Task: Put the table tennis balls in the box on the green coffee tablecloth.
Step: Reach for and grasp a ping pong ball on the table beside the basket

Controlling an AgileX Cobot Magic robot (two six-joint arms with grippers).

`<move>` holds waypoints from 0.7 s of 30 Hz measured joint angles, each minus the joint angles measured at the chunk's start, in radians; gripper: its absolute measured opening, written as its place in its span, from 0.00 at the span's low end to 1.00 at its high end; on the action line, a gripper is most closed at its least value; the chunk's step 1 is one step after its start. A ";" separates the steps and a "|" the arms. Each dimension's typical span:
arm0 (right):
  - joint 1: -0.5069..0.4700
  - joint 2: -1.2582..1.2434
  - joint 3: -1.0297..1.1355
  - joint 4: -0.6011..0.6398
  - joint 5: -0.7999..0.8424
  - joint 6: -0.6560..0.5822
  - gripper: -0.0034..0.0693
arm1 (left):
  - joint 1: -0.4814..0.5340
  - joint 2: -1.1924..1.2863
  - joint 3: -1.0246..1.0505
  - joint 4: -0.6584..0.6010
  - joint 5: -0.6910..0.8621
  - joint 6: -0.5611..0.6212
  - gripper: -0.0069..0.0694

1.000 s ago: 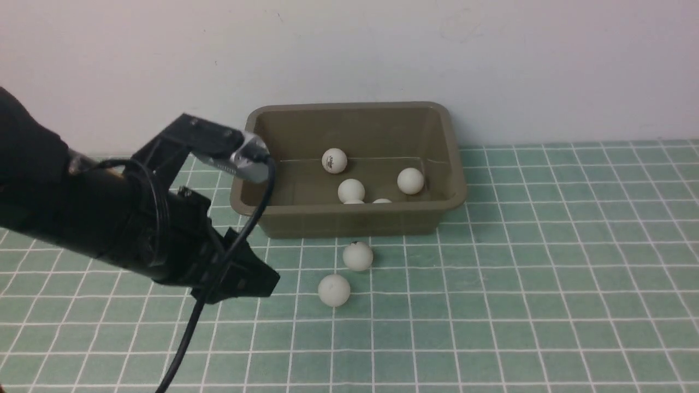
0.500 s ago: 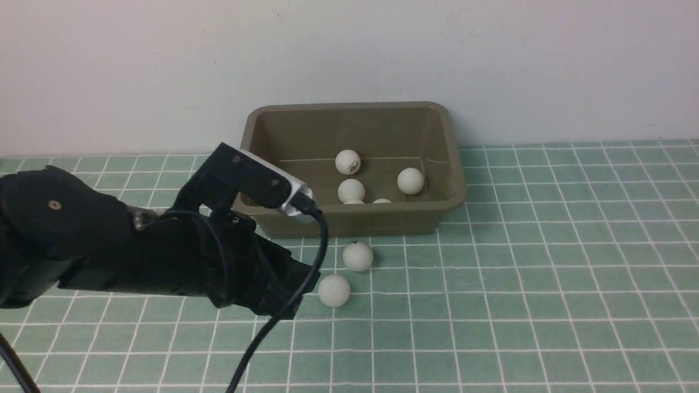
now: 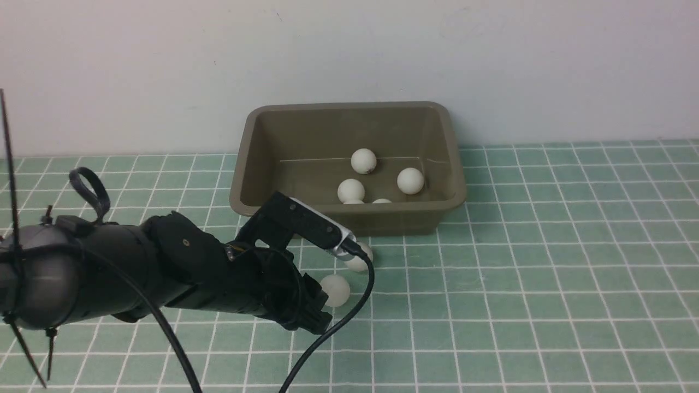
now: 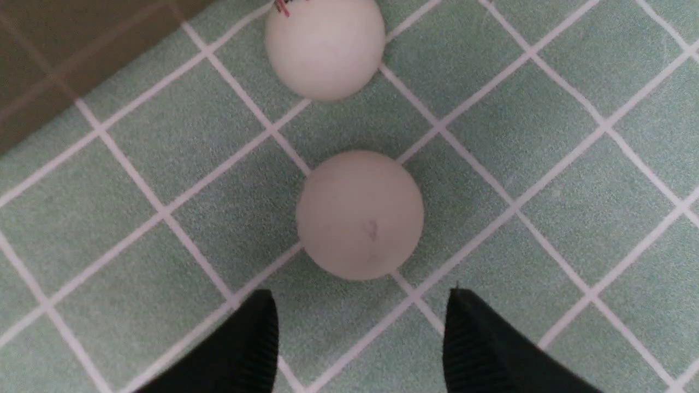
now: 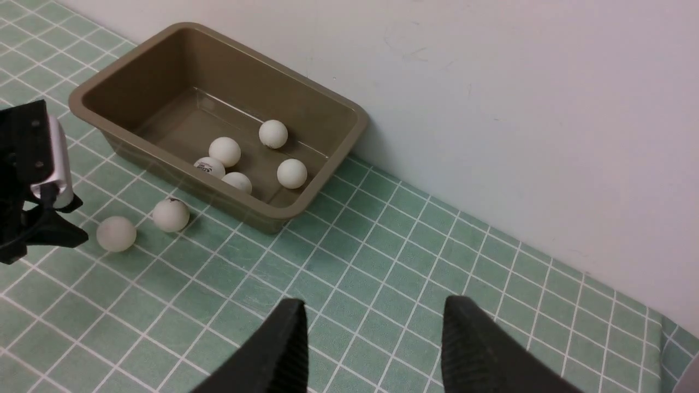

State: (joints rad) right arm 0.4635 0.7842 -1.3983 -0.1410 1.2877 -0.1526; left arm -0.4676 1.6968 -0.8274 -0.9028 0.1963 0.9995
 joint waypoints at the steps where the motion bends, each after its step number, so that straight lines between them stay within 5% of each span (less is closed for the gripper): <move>1: 0.000 0.000 0.000 0.000 0.000 0.000 0.48 | 0.000 0.007 -0.008 0.000 0.003 0.011 0.58; 8: 0.000 0.000 0.000 0.010 0.000 0.003 0.48 | 0.000 0.011 -0.033 -0.020 0.006 0.030 0.83; 21: 0.000 0.000 0.000 0.011 0.000 0.019 0.48 | 0.000 0.115 -0.119 -0.029 -0.011 0.048 0.83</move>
State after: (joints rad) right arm 0.4635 0.7842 -1.3983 -0.1296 1.2877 -0.1340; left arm -0.4681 1.8113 -0.9463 -0.9319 0.1853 1.0478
